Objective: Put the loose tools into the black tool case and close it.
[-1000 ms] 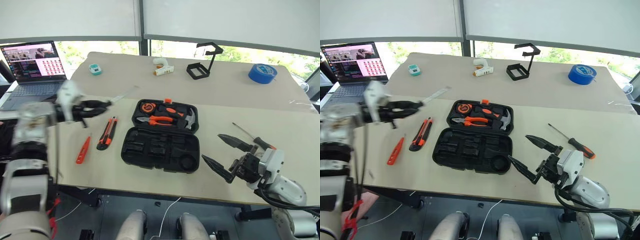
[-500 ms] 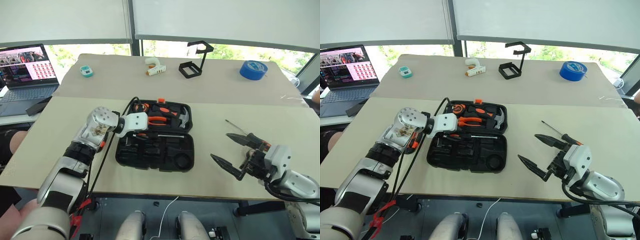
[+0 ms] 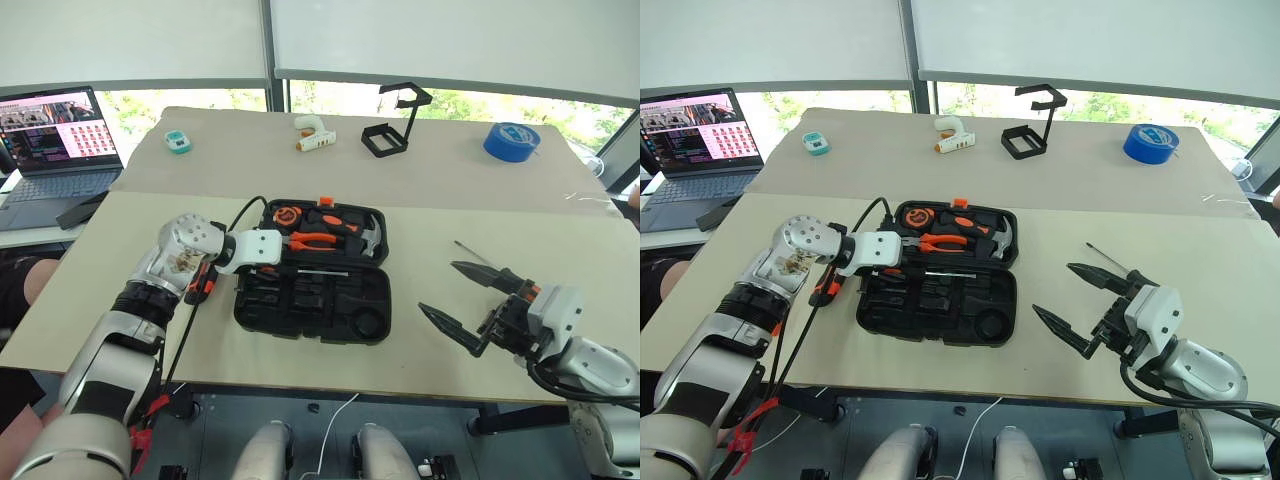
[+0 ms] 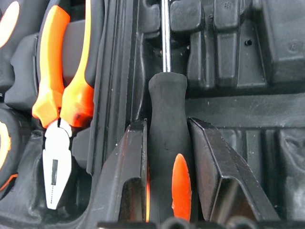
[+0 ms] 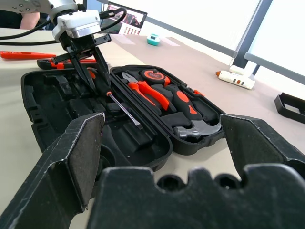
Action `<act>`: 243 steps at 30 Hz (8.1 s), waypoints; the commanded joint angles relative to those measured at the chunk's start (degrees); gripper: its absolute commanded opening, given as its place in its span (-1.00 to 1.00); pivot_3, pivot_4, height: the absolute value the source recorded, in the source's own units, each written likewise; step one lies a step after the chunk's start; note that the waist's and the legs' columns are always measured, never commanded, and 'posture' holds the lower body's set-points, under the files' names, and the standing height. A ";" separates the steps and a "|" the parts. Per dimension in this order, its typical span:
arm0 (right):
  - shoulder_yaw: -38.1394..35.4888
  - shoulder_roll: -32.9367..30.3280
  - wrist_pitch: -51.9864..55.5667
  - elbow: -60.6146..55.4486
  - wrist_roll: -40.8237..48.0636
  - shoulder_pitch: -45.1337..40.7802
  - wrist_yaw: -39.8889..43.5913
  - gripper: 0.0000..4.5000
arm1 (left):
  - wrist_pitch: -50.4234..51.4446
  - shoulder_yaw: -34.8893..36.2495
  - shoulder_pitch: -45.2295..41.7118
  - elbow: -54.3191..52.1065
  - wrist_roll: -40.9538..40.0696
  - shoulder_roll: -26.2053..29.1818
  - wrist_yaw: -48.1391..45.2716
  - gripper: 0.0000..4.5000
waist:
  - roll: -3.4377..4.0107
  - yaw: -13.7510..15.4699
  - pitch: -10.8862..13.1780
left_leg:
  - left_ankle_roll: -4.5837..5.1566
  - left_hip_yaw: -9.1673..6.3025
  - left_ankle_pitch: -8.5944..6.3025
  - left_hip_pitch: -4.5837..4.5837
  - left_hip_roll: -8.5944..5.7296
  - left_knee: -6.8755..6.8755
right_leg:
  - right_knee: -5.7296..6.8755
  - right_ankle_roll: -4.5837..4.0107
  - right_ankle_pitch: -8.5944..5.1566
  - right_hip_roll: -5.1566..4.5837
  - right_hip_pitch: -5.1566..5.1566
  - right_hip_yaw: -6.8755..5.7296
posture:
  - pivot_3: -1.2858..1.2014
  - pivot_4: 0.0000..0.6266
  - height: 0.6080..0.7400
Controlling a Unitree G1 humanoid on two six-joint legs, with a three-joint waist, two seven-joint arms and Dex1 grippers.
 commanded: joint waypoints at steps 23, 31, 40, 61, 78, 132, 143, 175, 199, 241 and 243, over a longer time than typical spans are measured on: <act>1.00 0.72 3.48 -2.09 2.35 0.23 0.48 1.00 | 16.14 6.16 8.60 -7.96 -9.08 -6.65 8.16 -0.98 | 0.14 0.33 -0.02 | 0.16 -0.03 -0.16 -0.08 -0.08 0.37 | 0.04 0.08 -0.05 -0.10 0.11 0.00 | 0.03 -0.52 1.00; 0.67 0.76 3.26 -2.07 2.50 0.83 0.79 1.00 | 21.11 3.89 9.24 -6.16 -7.84 -8.08 9.57 -0.98 | 0.30 0.29 -0.12 | 0.15 -0.03 -0.17 0.17 -0.07 0.37 | 0.05 0.09 -0.05 -0.08 0.32 0.00 | 0.03 -0.52 1.00; -12.67 0.18 0.38 3.36 3.98 5.70 -0.01 1.00 | 15.09 19.56 13.47 -20.15 -27.86 -8.39 4.12 -0.27 | 0.29 0.40 -0.10 | 0.14 -0.03 -0.19 -0.06 -0.06 0.37 | 0.04 0.09 -0.04 -0.13 0.11 0.02 | 0.03 -0.52 1.00; -29.19 -4.05 -14.35 38.86 -0.24 13.28 5.07 1.00 | 18.20 34.79 54.19 -49.08 -43.48 7.81 -0.32 0.96 | 1.18 0.06 -0.32 | 0.17 0.74 -0.33 0.39 0.29 -0.23 | -0.45 -0.47 -0.37 -1.10 0.30 0.26 | 0.03 -0.52 1.00; 9.42 -25.12 1.66 81.27 -28.17 -44.49 13.91 1.00 | 29.35 22.39 43.16 -59.49 -49.00 2.50 6.15 0.96 | 1.41 -0.07 -0.12 | 0.34 1.19 -0.38 0.34 0.32 -0.05 | -0.45 0.05 -0.06 -0.31 0.32 0.29 | 0.03 -0.52 1.00; 41.34 -7.81 34.71 20.05 -29.69 -52.11 21.66 -0.57 | 23.45 37.94 61.25 -59.42 -47.16 1.43 16.42 1.00 | 1.44 0.40 0.23 | 0.19 1.13 -0.52 -0.61 0.77 0.09 | -0.78 -0.17 0.39 -0.18 -0.75 0.18 | 0.03 -0.52 1.00; 34.77 -6.19 28.99 21.34 -23.20 -54.15 26.83 0.60 | 23.39 36.65 59.57 -58.42 -46.24 0.77 17.45 1.00 | 1.43 0.08 0.24 | 0.19 1.13 -0.52 -0.61 0.80 0.09 | -0.78 -0.17 0.40 -0.11 -0.76 0.15 | 0.03 -0.52 1.00; 33.35 12.53 15.41 43.49 -24.46 -50.04 17.71 -0.98 | 22.52 35.29 58.49 -56.06 -44.62 0.52 16.12 1.00 | 1.33 -0.52 0.21 | 0.08 1.36 -0.51 0.19 1.09 0.09 | -0.44 -0.41 0.61 0.17 -0.37 0.08 | 0.03 -0.52 1.00; 32.27 15.35 8.13 46.16 -24.42 -49.51 17.60 -0.98 | 21.16 35.83 59.31 -55.65 -44.24 -0.07 16.59 1.00 | 1.30 -0.44 0.22 | -0.01 1.39 -0.57 0.32 1.17 -0.01 | -0.56 -0.46 0.59 0.18 -0.27 0.07 | 0.03 -0.52 1.00; 5.58 2.60 -4.68 15.15 7.85 -15.99 28.16 0.98 | 45.26 76.13 90.10 -52.36 -58.51 3.26 39.15 1.00 | 0.70 0.04 0.44 | -0.28 1.47 -0.88 0.37 1.77 -0.15 | -1.19 -0.62 0.44 -0.09 0.09 -0.08 | 0.03 -0.52 1.00; 7.23 3.69 -1.01 9.55 12.02 -16.38 27.11 0.98 | 52.42 76.43 87.66 -53.24 -61.97 8.51 41.33 1.00 | 0.72 -0.08 0.45 | -0.31 1.45 -0.89 0.37 1.87 -0.18 | -1.16 -0.71 0.42 -0.04 0.04 -0.10 | 0.03 -0.52 1.00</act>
